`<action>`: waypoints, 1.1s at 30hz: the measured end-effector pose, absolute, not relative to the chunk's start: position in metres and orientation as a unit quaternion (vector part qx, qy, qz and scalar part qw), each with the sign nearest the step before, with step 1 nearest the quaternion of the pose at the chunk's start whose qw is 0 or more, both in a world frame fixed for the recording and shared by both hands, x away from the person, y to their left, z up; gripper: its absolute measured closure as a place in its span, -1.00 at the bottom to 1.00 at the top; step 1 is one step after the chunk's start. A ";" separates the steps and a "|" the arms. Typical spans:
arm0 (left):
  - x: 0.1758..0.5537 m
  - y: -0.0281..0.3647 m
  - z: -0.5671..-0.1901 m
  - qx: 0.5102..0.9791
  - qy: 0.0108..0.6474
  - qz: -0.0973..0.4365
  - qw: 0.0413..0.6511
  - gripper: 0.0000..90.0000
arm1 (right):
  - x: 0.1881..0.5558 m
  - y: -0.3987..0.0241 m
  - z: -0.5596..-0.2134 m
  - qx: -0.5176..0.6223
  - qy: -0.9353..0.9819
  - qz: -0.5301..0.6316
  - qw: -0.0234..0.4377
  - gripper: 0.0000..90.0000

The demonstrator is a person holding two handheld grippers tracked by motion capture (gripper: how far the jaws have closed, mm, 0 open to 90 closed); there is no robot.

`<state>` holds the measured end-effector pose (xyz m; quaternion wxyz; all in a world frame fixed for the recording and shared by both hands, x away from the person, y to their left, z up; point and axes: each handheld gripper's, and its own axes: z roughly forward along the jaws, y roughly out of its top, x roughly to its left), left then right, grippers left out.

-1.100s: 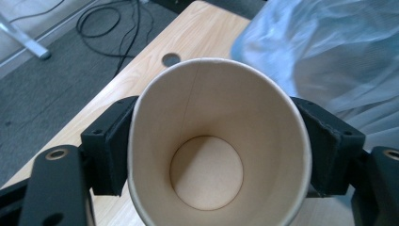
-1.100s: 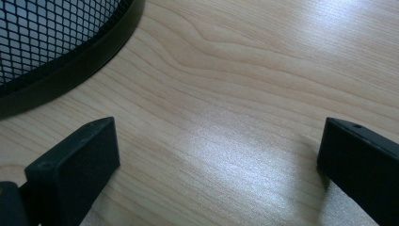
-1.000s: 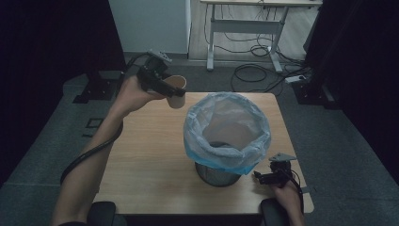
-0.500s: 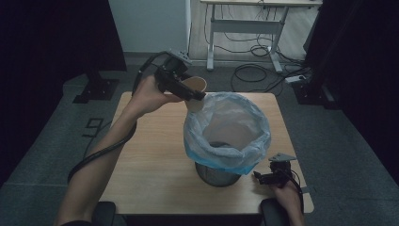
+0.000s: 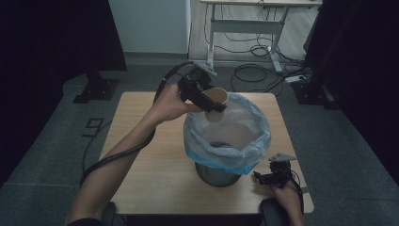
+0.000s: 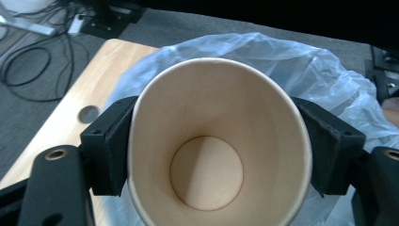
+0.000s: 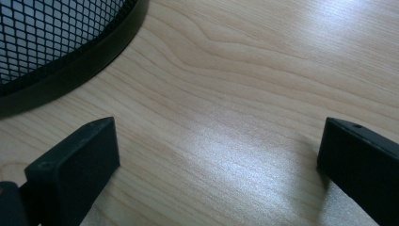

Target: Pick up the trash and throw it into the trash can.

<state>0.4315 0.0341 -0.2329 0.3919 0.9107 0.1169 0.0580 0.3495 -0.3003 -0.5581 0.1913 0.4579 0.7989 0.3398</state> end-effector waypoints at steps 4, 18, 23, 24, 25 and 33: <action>0.428 0.020 -0.243 0.915 0.104 0.044 0.387 -0.51 | 0.349 -0.300 -0.558 0.457 0.799 0.340 0.191 -1.00; 0.422 -0.006 -0.267 0.928 0.102 0.027 0.357 -0.83 | 0.349 -0.300 -0.558 0.455 0.800 0.341 0.191 -1.00; 0.425 0.004 -0.265 0.922 0.109 0.027 0.371 -1.00 | 0.349 -0.299 -0.558 0.455 0.800 0.341 0.190 -1.00; 0.425 0.007 -0.264 0.920 0.110 0.029 0.374 -1.00 | 0.349 -0.299 -0.558 0.455 0.800 0.341 0.190 -1.00; 0.425 0.007 -0.264 0.920 0.110 0.029 0.374 -1.00 | 0.349 -0.299 -0.558 0.455 0.800 0.341 0.190 -1.00; 0.427 0.030 -0.260 0.917 0.119 0.063 0.376 -1.00 | 0.349 -0.299 -0.558 0.455 0.800 0.341 0.190 -1.00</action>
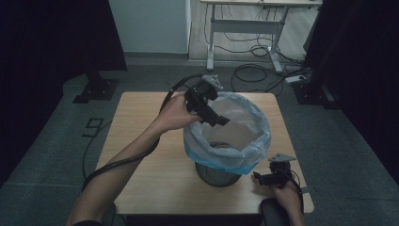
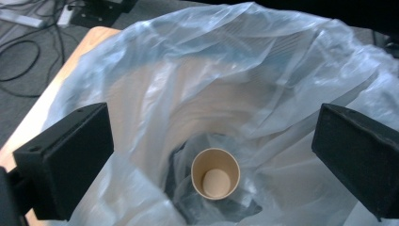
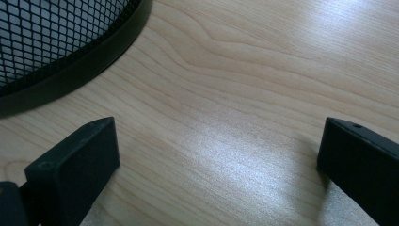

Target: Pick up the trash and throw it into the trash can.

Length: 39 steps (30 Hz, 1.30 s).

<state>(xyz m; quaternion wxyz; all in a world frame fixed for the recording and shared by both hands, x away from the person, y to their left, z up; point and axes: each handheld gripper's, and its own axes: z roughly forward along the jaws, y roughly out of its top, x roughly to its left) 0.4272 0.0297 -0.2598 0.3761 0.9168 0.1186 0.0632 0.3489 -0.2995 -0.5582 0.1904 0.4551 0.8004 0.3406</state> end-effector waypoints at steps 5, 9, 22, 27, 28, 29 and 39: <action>0.431 0.046 -0.261 0.914 0.129 0.087 0.374 -1.00 | 0.349 -0.299 -0.558 0.455 0.800 0.341 0.190 -1.00; 0.435 0.059 -0.262 0.911 0.140 0.098 0.375 -1.00 | 0.349 -0.299 -0.558 0.455 0.800 0.341 0.190 -1.00; 0.444 0.100 -0.261 0.895 0.184 0.110 0.392 -1.00 | 0.349 -0.299 -0.558 0.455 0.800 0.341 0.190 -1.00; 0.445 0.118 -0.262 0.889 0.202 0.114 0.395 -1.00 | 0.349 -0.299 -0.558 0.455 0.800 0.341 0.190 -1.00; 0.445 0.122 -0.262 0.888 0.205 0.115 0.395 -1.00 | 0.349 -0.299 -0.558 0.455 0.800 0.341 0.190 -1.00; 0.445 0.129 -0.263 0.886 0.212 0.117 0.395 -1.00 | 0.349 -0.299 -0.558 0.455 0.800 0.341 0.190 -1.00; 0.446 0.161 -0.271 0.877 0.237 0.130 0.398 -1.00 | 0.349 -0.299 -0.558 0.456 0.800 0.340 0.191 -1.00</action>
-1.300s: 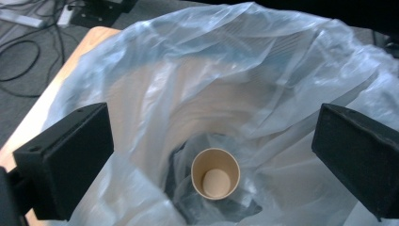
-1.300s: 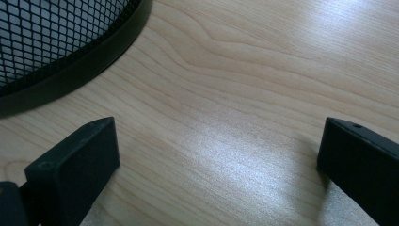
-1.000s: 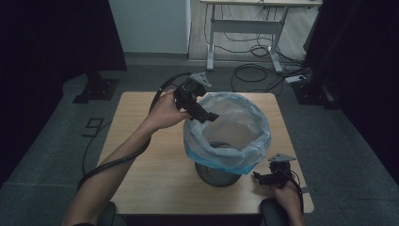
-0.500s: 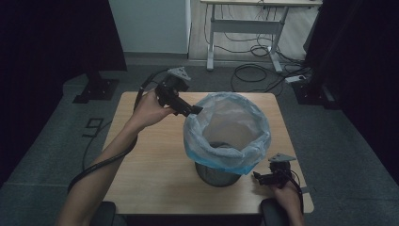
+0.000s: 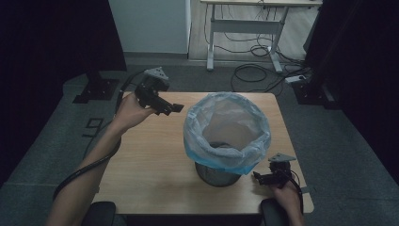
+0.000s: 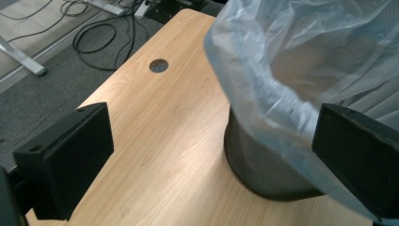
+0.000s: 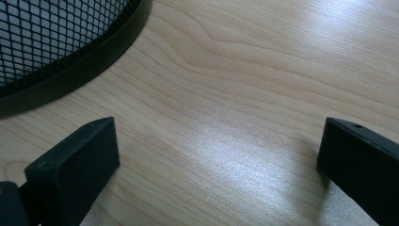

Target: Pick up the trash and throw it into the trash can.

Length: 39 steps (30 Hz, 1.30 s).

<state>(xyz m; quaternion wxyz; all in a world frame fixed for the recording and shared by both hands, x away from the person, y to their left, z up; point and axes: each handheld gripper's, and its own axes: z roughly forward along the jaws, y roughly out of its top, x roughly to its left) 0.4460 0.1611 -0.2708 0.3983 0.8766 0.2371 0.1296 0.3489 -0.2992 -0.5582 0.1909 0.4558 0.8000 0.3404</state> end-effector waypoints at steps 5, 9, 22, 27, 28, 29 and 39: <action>0.446 0.181 -0.276 0.870 0.250 0.137 0.403 -1.00 | 0.349 -0.299 -0.558 0.456 0.800 0.340 0.191 -1.00; 0.445 0.190 -0.280 0.868 0.257 0.144 0.400 -1.00 | 0.349 -0.299 -0.558 0.457 0.800 0.340 0.191 -1.00; 0.442 0.224 -0.298 0.859 0.277 0.162 0.399 -1.00 | 0.349 -0.299 -0.558 0.457 0.799 0.340 0.192 -1.00; 0.440 0.236 -0.308 0.855 0.283 0.165 0.401 -1.00 | 0.349 -0.299 -0.558 0.458 0.799 0.339 0.192 -1.00; 0.439 0.241 -0.313 0.854 0.287 0.166 0.402 -1.00 | 0.349 -0.299 -0.558 0.458 0.799 0.339 0.192 -1.00; 0.438 0.244 -0.316 0.853 0.289 0.166 0.403 -1.00 | 0.349 -0.299 -0.558 0.458 0.799 0.339 0.192 -1.00; 0.438 0.270 -0.354 0.836 0.308 0.157 0.427 -1.00 | 0.349 -0.298 -0.558 0.458 0.799 0.339 0.192 -1.00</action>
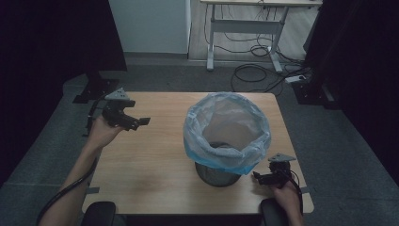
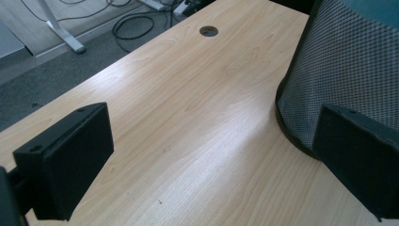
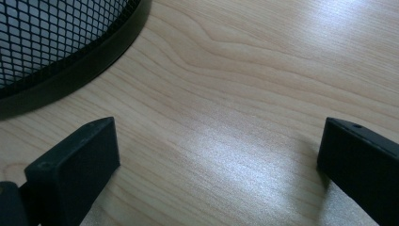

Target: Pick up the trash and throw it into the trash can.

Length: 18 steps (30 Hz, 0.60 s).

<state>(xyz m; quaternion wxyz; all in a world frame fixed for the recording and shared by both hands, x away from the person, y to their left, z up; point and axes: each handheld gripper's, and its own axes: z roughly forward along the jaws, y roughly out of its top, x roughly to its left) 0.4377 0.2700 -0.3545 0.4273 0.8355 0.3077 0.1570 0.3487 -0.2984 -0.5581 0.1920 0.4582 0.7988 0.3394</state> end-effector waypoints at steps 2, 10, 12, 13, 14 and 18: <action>0.438 0.272 -0.358 0.833 0.309 0.157 0.430 -1.00 | 0.349 -0.298 -0.558 0.458 0.799 0.339 0.192 -1.00; 0.435 0.285 -0.388 0.827 0.323 0.158 0.431 -1.00 | 0.349 -0.298 -0.558 0.459 0.798 0.339 0.192 -1.00; 0.434 0.287 -0.396 0.826 0.327 0.158 0.431 -1.00 | 0.349 -0.298 -0.558 0.459 0.798 0.339 0.192 -1.00; 0.433 0.289 -0.404 0.824 0.332 0.157 0.433 -1.00 | 0.349 -0.298 -0.558 0.459 0.798 0.339 0.193 -1.00; 0.433 0.289 -0.404 0.824 0.332 0.157 0.433 -1.00 | 0.349 -0.298 -0.558 0.459 0.798 0.339 0.193 -1.00; 0.430 0.294 -0.420 0.819 0.342 0.154 0.435 -1.00 | 0.349 -0.298 -0.558 0.459 0.798 0.339 0.193 -1.00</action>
